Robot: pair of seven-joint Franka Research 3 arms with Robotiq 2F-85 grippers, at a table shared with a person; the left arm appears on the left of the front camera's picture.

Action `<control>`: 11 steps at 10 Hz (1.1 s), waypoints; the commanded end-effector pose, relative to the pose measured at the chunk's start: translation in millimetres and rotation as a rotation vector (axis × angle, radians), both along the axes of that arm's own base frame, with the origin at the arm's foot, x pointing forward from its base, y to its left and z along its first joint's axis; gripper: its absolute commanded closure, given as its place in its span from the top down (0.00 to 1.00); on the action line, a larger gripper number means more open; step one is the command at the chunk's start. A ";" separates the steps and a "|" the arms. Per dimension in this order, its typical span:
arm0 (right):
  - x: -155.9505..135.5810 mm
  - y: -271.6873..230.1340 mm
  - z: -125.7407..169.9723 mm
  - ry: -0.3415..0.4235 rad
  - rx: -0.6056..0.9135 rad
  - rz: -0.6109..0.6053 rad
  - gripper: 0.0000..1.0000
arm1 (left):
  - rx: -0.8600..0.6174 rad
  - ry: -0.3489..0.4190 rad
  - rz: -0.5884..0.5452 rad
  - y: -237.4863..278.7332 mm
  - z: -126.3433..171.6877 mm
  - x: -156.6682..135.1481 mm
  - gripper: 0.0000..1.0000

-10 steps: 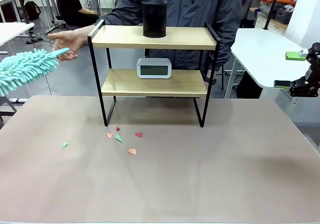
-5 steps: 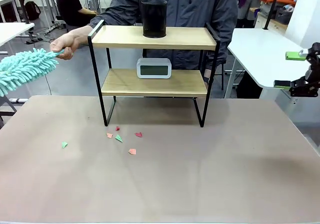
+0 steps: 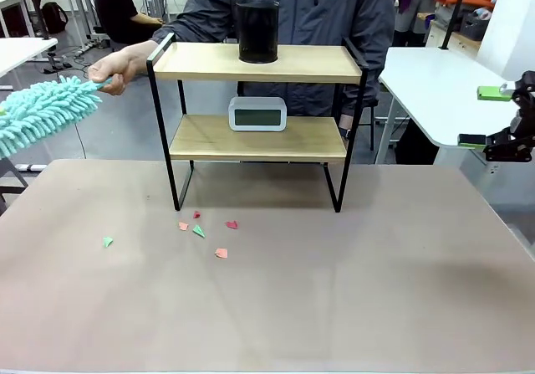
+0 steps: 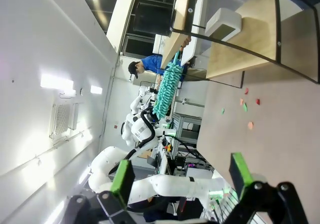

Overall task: Clean the shelf.
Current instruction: Hand the Duster back to the human.

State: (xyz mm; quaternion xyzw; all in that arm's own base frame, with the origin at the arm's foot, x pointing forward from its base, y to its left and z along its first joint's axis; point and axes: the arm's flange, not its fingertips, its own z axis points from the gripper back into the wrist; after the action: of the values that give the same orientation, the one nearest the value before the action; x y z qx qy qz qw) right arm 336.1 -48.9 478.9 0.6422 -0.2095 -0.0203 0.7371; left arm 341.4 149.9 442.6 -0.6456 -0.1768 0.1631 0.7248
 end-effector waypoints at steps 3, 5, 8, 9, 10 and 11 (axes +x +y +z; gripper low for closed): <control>-1.9 -0.7 0.8 -0.014 -0.001 0.009 1.00 | -0.030 -0.102 -0.111 -3.8 23.1 -32.9 1.00; -1.9 -0.7 0.8 -0.014 -0.001 0.009 1.00 | -0.033 -0.181 -0.219 -35.4 46.6 -61.9 1.00; 15.4 22.6 -9.7 0.013 0.002 0.004 1.00 | 0.008 -0.129 -0.490 -130.0 34.3 -61.7 1.00; 28.2 53.0 -19.2 0.021 0.029 0.036 1.00 | -0.015 -0.086 -0.537 -156.5 20.3 -52.0 1.00; 40.4 85.8 -32.1 0.065 0.008 0.038 1.00 | 0.001 -0.048 -0.554 -181.3 6.1 -41.6 1.00; 46.9 113.7 -46.9 0.099 -0.021 0.055 1.00 | 0.034 -0.012 -0.546 -204.8 -12.9 -34.4 1.00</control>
State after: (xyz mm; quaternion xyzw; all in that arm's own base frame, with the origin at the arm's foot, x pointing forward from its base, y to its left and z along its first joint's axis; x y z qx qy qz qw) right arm 369.3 36.0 444.7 0.6458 -0.1563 -0.0227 0.7470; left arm 325.2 -26.4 459.1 -0.6642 0.0009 -0.0623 0.7450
